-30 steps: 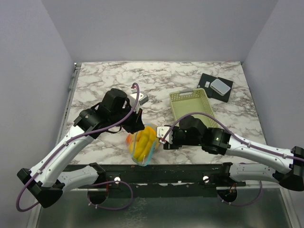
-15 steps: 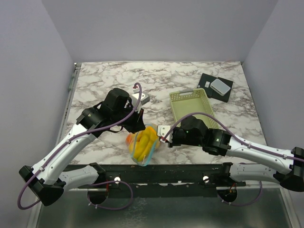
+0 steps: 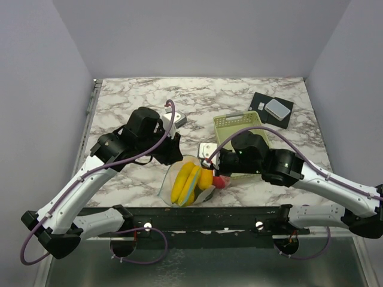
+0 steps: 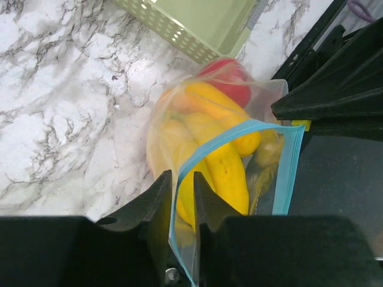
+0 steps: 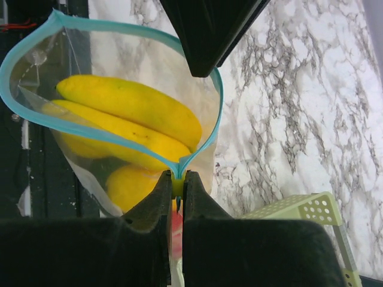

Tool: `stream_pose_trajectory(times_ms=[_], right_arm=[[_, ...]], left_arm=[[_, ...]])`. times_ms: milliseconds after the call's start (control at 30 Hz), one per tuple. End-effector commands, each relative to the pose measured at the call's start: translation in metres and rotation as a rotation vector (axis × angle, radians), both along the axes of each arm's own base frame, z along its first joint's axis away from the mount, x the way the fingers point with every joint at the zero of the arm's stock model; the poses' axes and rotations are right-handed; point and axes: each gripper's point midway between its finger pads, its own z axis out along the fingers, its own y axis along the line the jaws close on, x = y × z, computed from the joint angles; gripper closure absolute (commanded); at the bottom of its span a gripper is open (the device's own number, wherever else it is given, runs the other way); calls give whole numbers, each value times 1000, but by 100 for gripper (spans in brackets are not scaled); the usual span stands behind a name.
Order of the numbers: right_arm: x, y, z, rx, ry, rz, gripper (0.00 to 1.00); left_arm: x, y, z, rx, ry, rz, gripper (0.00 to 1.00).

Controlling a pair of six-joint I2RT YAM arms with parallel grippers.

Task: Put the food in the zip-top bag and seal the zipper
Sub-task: Zip the zipper food storage bag at the center of the board.

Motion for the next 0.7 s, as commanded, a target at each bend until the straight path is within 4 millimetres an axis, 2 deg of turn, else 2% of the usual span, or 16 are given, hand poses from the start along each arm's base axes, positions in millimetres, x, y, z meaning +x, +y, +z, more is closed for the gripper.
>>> stream_pose_trajectory(times_ms=[0, 200, 367, 667], right_arm=[[-18, -3, 2, -47, 115, 32, 99], [-33, -6, 14, -59, 177, 71, 99], [-44, -8, 22, -66, 250, 86, 99], [-64, -4, 43, -66, 396, 105, 100]], left_arm=[[1, 7, 23, -16, -89, 5, 70], [-3, 9, 57, -109, -219, -18, 45], [-18, -1, 82, -250, -301, -109, 31], [-41, -28, 87, -390, -311, -329, 22]])
